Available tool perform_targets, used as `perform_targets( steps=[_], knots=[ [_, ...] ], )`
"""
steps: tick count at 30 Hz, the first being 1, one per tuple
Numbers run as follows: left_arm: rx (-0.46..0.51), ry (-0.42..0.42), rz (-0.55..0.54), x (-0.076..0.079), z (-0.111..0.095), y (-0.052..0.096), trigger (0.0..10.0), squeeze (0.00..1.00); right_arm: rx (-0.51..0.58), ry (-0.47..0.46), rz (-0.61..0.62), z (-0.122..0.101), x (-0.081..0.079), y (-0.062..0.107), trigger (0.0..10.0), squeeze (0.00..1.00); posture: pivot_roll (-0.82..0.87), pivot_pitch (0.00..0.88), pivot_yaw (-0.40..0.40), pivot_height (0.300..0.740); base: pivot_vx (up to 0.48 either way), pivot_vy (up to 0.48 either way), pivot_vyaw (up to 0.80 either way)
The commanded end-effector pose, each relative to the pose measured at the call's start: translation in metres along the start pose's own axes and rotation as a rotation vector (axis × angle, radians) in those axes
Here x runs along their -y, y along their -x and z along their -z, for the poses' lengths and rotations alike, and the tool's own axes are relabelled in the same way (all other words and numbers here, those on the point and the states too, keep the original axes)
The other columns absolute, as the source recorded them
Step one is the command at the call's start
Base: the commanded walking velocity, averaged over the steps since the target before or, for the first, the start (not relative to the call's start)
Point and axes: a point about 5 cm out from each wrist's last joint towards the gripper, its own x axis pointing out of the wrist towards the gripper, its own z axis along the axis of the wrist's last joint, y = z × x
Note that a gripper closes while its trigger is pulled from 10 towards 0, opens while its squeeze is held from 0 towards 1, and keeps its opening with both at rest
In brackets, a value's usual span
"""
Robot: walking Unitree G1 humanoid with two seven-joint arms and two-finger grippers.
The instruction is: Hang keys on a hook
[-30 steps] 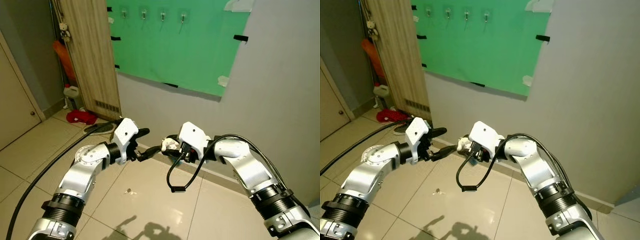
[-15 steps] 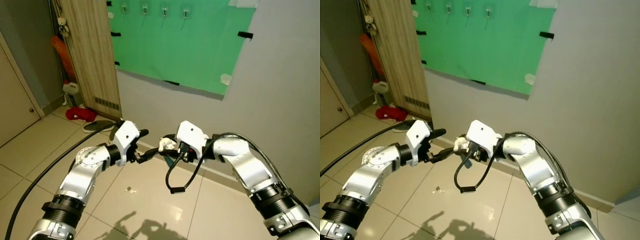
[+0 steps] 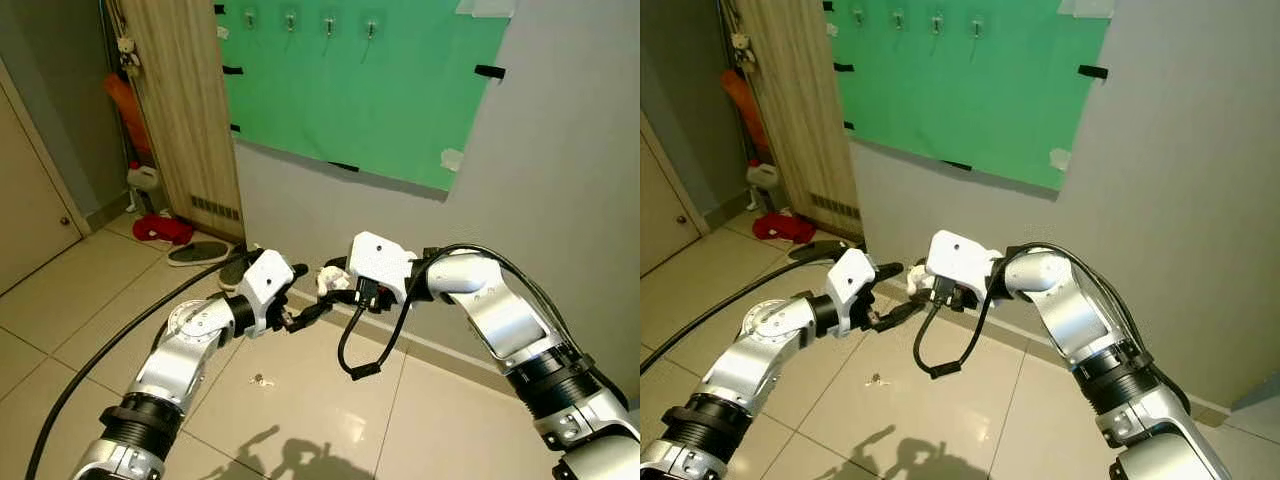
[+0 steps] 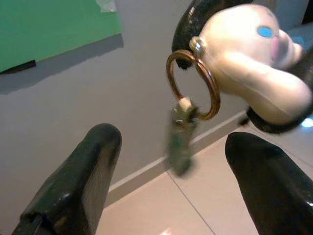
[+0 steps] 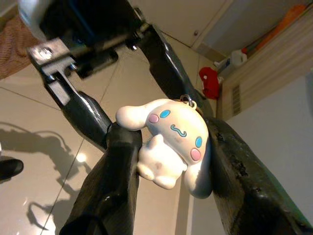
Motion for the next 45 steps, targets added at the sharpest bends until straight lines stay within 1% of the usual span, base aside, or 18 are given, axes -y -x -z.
perform_targets(
  steps=[1,12,13,14,15,18,19,20,21,23,24,25,26,28,29,30,31,45],
  knots=[
    [0.021,0.001,-0.015,0.0,-0.004,-0.002,10.0,0.0,0.002,0.015,-0.011,-0.005,0.002,0.001,10.0,0.0,-0.06,0.0,-0.011,0.74,0.0,0.0,0.0],
    [0.09,-0.022,-0.067,-0.005,-0.018,-0.004,10.0,0.0,-0.078,-0.017,0.022,0.008,0.009,-0.002,10.0,0.0,-0.06,0.0,-0.013,0.74,0.0,0.0,0.0],
    [0.09,-0.021,-0.065,-0.006,-0.018,-0.003,8.4,0.0,-0.1,-0.028,0.037,0.012,0.011,-0.002,10.0,0.0,-0.06,0.0,-0.013,0.74,0.0,0.0,0.0],
    [0.089,-0.024,-0.067,-0.006,-0.018,-0.003,7.7,0.0,-0.109,-0.037,0.044,0.014,0.012,-0.002,10.0,0.0,-0.05,0.0,-0.012,0.74,0.0,0.0,0.0],
    [0.088,-0.023,-0.068,-0.006,-0.017,-0.002,7.6,0.0,-0.117,-0.046,0.05,0.015,0.012,-0.001,10.0,0.0,-0.05,0.0,-0.012,0.74,0.0,0.0,0.0],
    [0.095,-0.016,-0.067,-0.007,-0.018,-0.001,8.5,0.0,-0.134,-0.072,0.071,0.019,0.016,-0.001,10.0,0.0,-0.05,0.0,-0.012,0.74,0.0,0.0,0.0],
    [0.101,-0.011,-0.064,-0.007,-0.019,-0.001,7.1,0.0,-0.143,-0.085,0.082,0.021,0.017,-0.001,10.0,0.0,-0.05,0.0,-0.014,0.74,0.0,0.0,0.0],
    [0.104,-0.009,-0.063,-0.007,-0.019,-0.001,7.1,0.0,-0.146,-0.089,0.086,0.022,0.018,-0.001,10.0,0.0,-0.05,0.0,-0.014,0.74,0.0,0.0,0.0],
    [0.104,-0.009,-0.063,-0.007,-0.019,-0.002,5.8,0.0,-0.147,-0.092,0.089,0.022,0.018,-0.001,10.0,0.0,-0.05,0.0,-0.014,0.74,0.0,0.0,0.0],
    [0.104,-0.008,-0.064,-0.007,-0.019,-0.002,5.5,0.0,-0.144,-0.097,0.09,0.022,0.019,-0.001,10.0,0.0,-0.05,0.0,-0.015,0.74,0.0,0.0,0.0],
    [0.104,-0.007,-0.065,-0.007,-0.019,-0.002,5.9,0.0,-0.141,-0.099,0.09,0.022,0.019,-0.002,10.0,0.0,-0.05,0.0,-0.015,0.74,0.0,0.0,0.0],
    [0.104,-0.002,-0.065,-0.007,-0.018,-0.002,7.0,0.0,-0.134,-0.104,0.089,0.021,0.019,-0.002,10.0,0.0,-0.05,0.0,-0.014,0.74,0.0,0.0,0.0],
    [0.104,0.002,-0.065,-0.007,-0.018,-0.003,5.0,0.0,-0.126,-0.109,0.086,0.02,0.019,-0.003,10.0,0.0,-0.05,0.0,-0.015,0.74,0.0,0.0,0.0],
    [0.102,0.006,-0.066,-0.007,-0.016,-0.003,4.9,0.0,-0.108,-0.121,0.081,0.017,0.019,-0.003,10.0,0.0,-0.05,0.0,-0.014,0.74,0.0,0.0,0.0],
    [0.1,0.008,-0.067,-0.007,-0.016,-0.004,6.9,0.0,-0.096,-0.13,0.077,0.015,0.019,-0.004,10.0,0.0,-0.05,0.0,-0.014,0.74,0.0,0.0,0.0],
    [0.1,0.008,-0.067,-0.007,-0.016,-0.004,6.9,0.0,-0.096,-0.13,0.077,0.015,0.019,-0.004,10.0,0.0,-0.05,0.0,-0.014,0.74,0.0,0.0,0.0],
    [0.097,0.01,-0.07,-0.008,-0.014,-0.004,9.7,0.0,-0.081,-0.139,0.07,0.013,0.019,-0.004,10.0,0.0,-0.05,0.0,-0.014,0.74,0.0,0.0,0.0],
    [0.078,-0.002,-0.069,-0.013,-0.012,0.002,10.0,0.0,0.018,-0.207,0.075,0.001,0.027,0.01,10.0,0.0,-0.06,0.0,-0.013,0.74,0.0,0.0,0.0]
  ],
)
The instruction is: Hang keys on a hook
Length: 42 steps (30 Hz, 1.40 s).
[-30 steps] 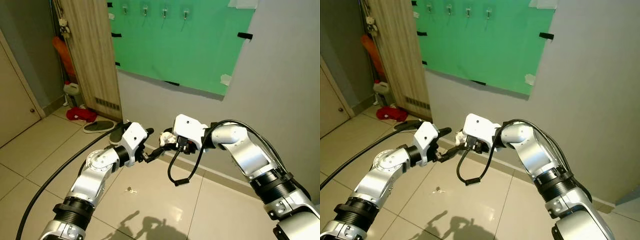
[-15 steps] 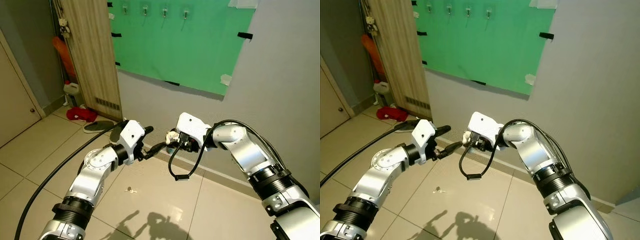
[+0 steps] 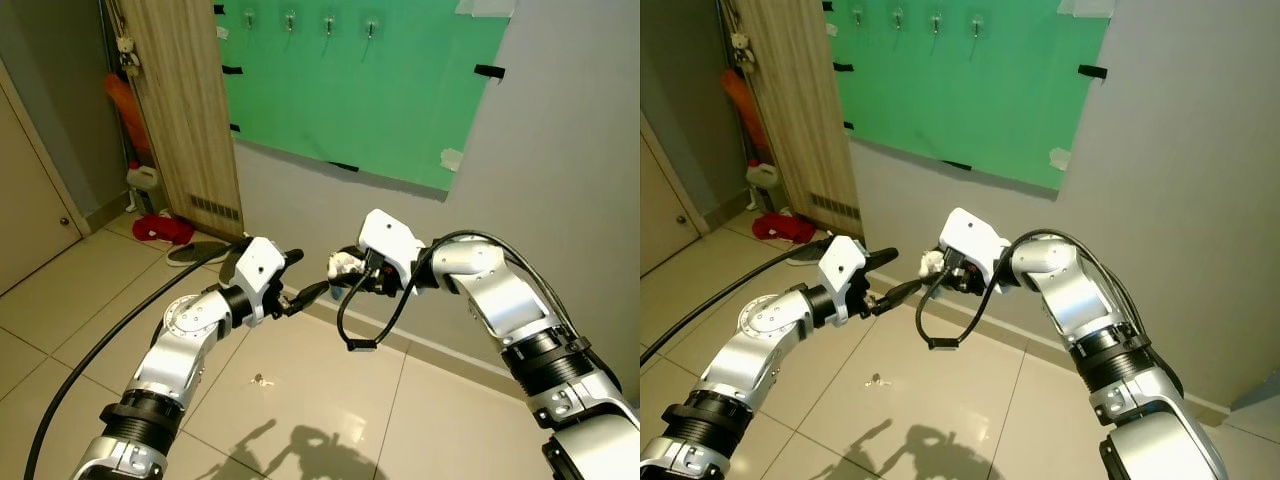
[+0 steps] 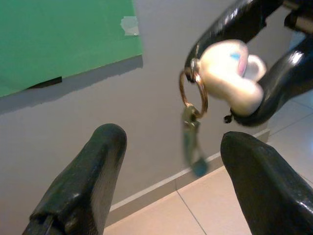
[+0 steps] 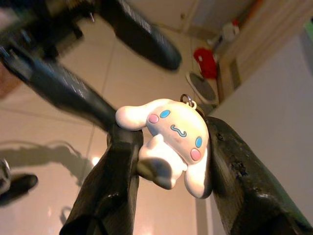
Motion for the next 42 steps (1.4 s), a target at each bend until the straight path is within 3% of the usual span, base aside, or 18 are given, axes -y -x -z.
perform_targets(
  steps=[1,12,19,33,34,35,36,39,40,41,42],
  knots=[
    [0.0,-0.021,0.004,-0.004,-0.003,-0.001,10.0,0.0,0.049,-0.018,0.008,-0.009,0.006,0.007,10.0,0.0,-0.06,0.0,-0.013,0.74,0.0,0.0,0.0],
    [0.028,-0.071,0.02,0.0,-0.013,-0.007,10.0,0.0,0.061,-0.033,-0.005,-0.012,0.001,0.007,10.0,0.0,-0.07,0.0,-0.012,0.74,0.0,0.0,0.0],
    [0.032,-0.069,0.033,0.004,-0.013,-0.01,10.0,0.0,0.064,-0.085,-0.01,-0.014,-0.004,0.002,10.0,0.0,-0.07,0.0,-0.007,0.74,0.0,0.0,0.0],
    [0.045,-0.074,0.043,0.006,-0.016,-0.013,10.0,0.0,0.057,-0.091,-0.03,-0.014,-0.012,-0.003,10.0,0.0,-0.08,0.0,0.001,0.74,0.0,0.0,0.0],
    [0.051,-0.073,0.039,0.005,-0.017,-0.013,9.6,0.0,0.039,-0.083,-0.025,-0.011,-0.012,-0.004,10.0,0.0,-0.08,0.0,0.001,0.74,0.0,0.0,0.0],
    [0.054,-0.074,0.037,0.005,-0.017,-0.012,8.2,0.0,0.019,-0.073,-0.018,-0.008,-0.012,-0.005,10.0,0.0,-0.08,0.0,0.001,0.74,0.0,0.0,0.0],
    [0.057,-0.075,0.034,0.004,-0.018,-0.012,7.6,0.0,0.002,-0.066,-0.008,-0.004,-0.011,-0.005,10.0,0.0,-0.08,0.0,0.0,0.74,0.0,0.0,0.0],
    [0.06,-0.073,0.029,0.003,-0.019,-0.011,7.8,0.0,-0.022,-0.059,0.002,0.0,-0.01,-0.005,10.0,0.0,-0.08,0.0,-0.002,0.74,0.0,0.0,0.0],
    [0.06,-0.073,0.028,0.003,-0.019,-0.01,3.6,0.0,-0.031,-0.058,0.005,0.003,-0.01,-0.005,10.0,0.0,-0.07,0.0,-0.003,0.74,0.0,0.0,0.0],
    [0.06,-0.073,0.028,0.003,-0.019,-0.01,3.6,0.0,-0.031,-0.058,0.005,0.003,-0.01,-0.005,10.0,0.0,-0.07,0.0,-0.003,0.74,0.0,0.0,0.0],
    [0.058,-0.07,0.025,0.002,-0.018,-0.01,1.4,0.0,-0.033,-0.06,0.002,0.003,-0.01,-0.005,10.0,0.0,-0.07,0.0,-0.004,0.74,0.0,0.0,0.0]
  ],
)
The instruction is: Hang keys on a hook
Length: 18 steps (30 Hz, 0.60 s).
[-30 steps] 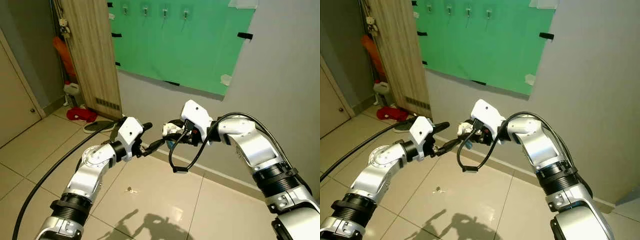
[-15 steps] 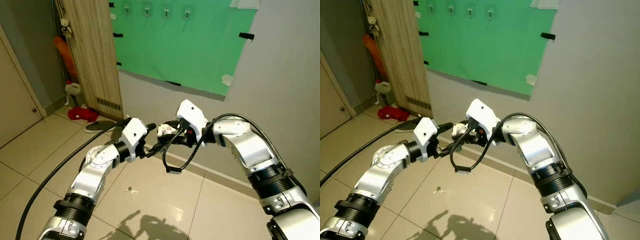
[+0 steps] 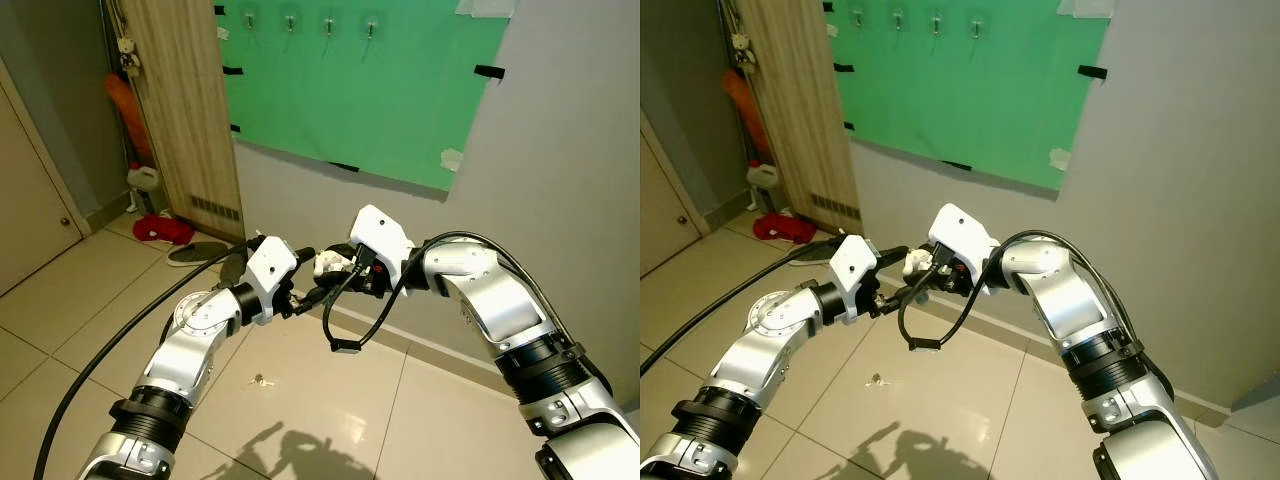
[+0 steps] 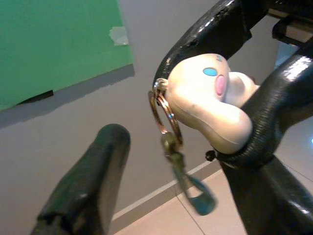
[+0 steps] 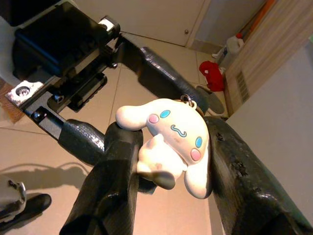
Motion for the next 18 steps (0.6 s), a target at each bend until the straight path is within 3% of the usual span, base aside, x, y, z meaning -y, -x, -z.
perform_targets(
  steps=[1,3,4,6,8,15,16,17,18],
  knots=[
    [0.031,-0.025,-0.014,-0.0055,-0.0086,0.0001,1.7,0.0,-0.064,-0.02,0.001,0.0128,0.0004,0.0011,10.0,0.0,-0.07,0.0,-0.005,0.74,0.0,0.0,0.0],
    [0.031,-0.018,-0.015,-0.0054,-0.0078,-0.0002,2.0,0.0,-0.046,-0.032,-0.01,0.0096,0.0,0.0013,10.0,0.0,-0.07,0.0,-0.007,0.74,0.0,0.0,0.0],
    [0.031,-0.016,-0.016,-0.0054,-0.0075,-0.0004,1.6,0.0,-0.039,-0.038,-0.013,0.0081,0.0001,0.0016,10.0,0.0,-0.07,0.0,-0.007,0.74,0.0,0.0,0.0],
    [0.03,-0.013,-0.016,-0.0054,-0.0068,-0.0003,1.5,0.0,-0.031,-0.043,-0.015,0.0067,0.0006,0.002,10.0,0.0,-0.07,0.0,-0.007,0.74,0.0,0.0,0.0],
    [0.025,-0.01,-0.017,-0.0055,-0.0048,0.0,0.0,0.0,-0.016,-0.06,-0.02,0.0047,0.0018,0.0036,10.0,0.0,-0.07,0.0,-0.007,0.74,0.0,0.0,0.0],
    [0.014,-0.007,-0.013,-0.0058,-0.0023,-0.0003,0.0,0.0,0.013,-0.088,-0.026,0.003,0.0024,0.0083,10.0,0.0,-0.08,0.0,-0.003,0.74,0.0,0.0,0.0],
    [0.009,-0.007,-0.014,-0.006,-0.0015,0.0,0.9,0.0,0.015,-0.091,-0.025,0.0033,0.0025,0.0092,10.0,0.0,-0.08,0.0,-0.002,0.74,0.0,0.0,0.0],
    [0.005,-0.007,-0.019,-0.0068,-0.0007,0.0006,10.0,0.0,0.013,-0.096,-0.019,0.0046,0.003,0.0102,10.0,0.0,-0.08,0.0,-0.002,0.74,0.0,0.0,0.0],
    [0.005,-0.007,-0.019,-0.0068,-0.0007,0.0006,10.0,0.0,0.013,-0.096,-0.019,0.0046,0.003,0.0102,10.0,0.0,-0.08,0.0,-0.002,0.74,0.0,0.0,0.0]
  ],
)
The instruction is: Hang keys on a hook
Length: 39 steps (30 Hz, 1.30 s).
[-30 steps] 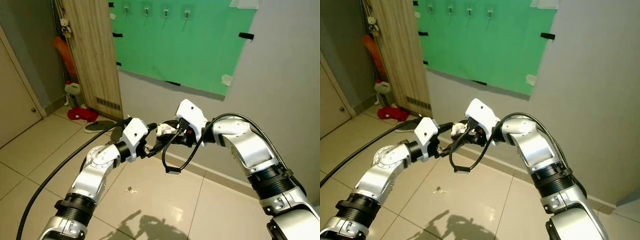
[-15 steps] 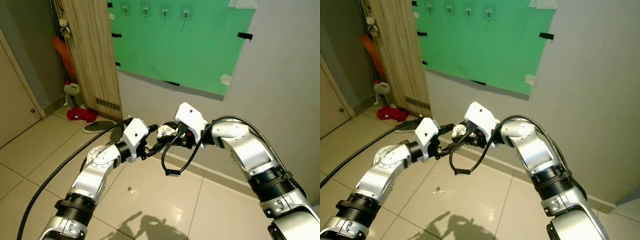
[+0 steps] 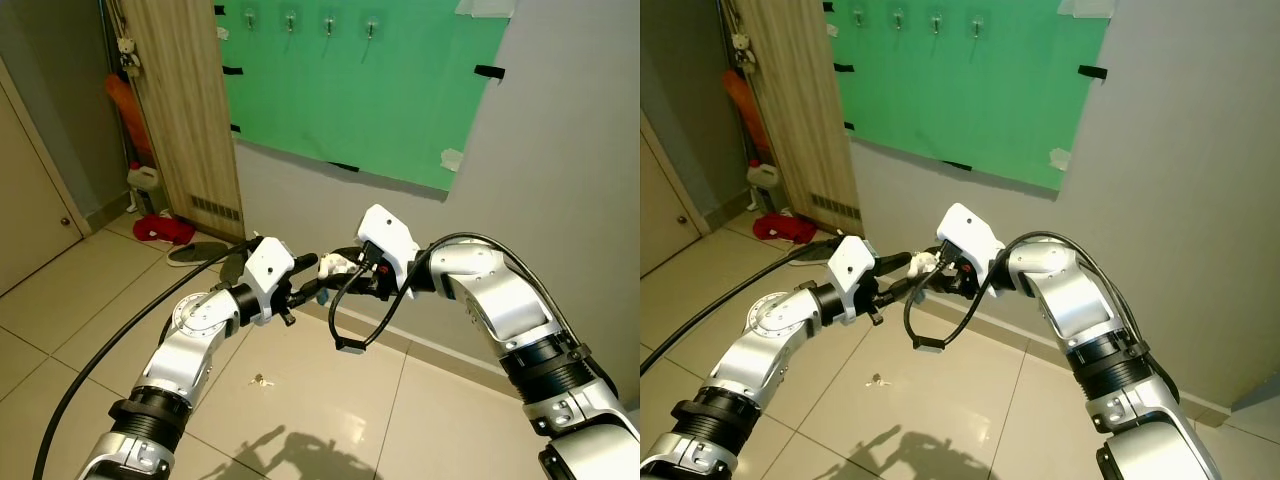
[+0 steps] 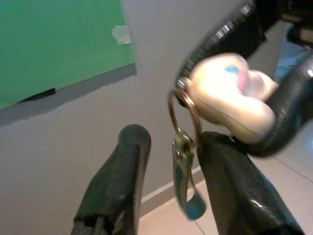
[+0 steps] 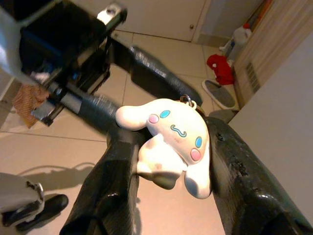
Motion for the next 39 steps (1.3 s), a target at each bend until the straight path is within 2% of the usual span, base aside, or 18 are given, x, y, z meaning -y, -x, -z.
perform_targets(
  steps=[1,8,11,16,25,39],
  knots=[
    [0.003,-0.014,-0.011,-0.005,-0.003,-0.001,10.0,0.0,0.015,-0.01,0.013,-0.002,0.003,0.006,10.0,0.0,-0.08,0.0,-0.002,0.74,0.0,0.0,0.0],
    [-0.002,0.011,-0.021,-0.006,0.001,0.0,10.0,0.0,0.085,-0.073,0.042,-0.009,0.006,0.01,10.0,0.0,-0.07,0.0,-0.002,0.74,0.0,0.0,0.0],
    [-0.004,0.028,-0.01,-0.001,0.004,-0.001,10.0,0.0,0.147,-0.128,0.032,-0.019,0.006,0.011,10.0,0.0,-0.08,0.0,-0.005,0.74,0.0,0.0,0.0],
    [-0.006,0.031,-0.008,0.0,0.005,-0.002,10.0,0.0,0.173,-0.146,0.019,-0.024,0.004,0.011,10.0,0.0,-0.08,0.0,-0.005,0.74,0.0,0.0,0.0],
    [-0.003,0.026,-0.01,0.0,0.005,-0.003,10.0,0.0,0.202,-0.184,-0.001,-0.03,0.001,0.011,10.0,0.0,-0.08,0.0,-0.005,0.74,0.0,0.0,0.0],
    [-0.016,0.042,-0.021,0.0,0.011,0.001,10.0,0.0,0.203,-0.203,0.022,-0.03,0.005,0.015,10.0,0.0,-0.08,0.0,-0.006,0.74,0.0,0.0,0.0]
  ],
)
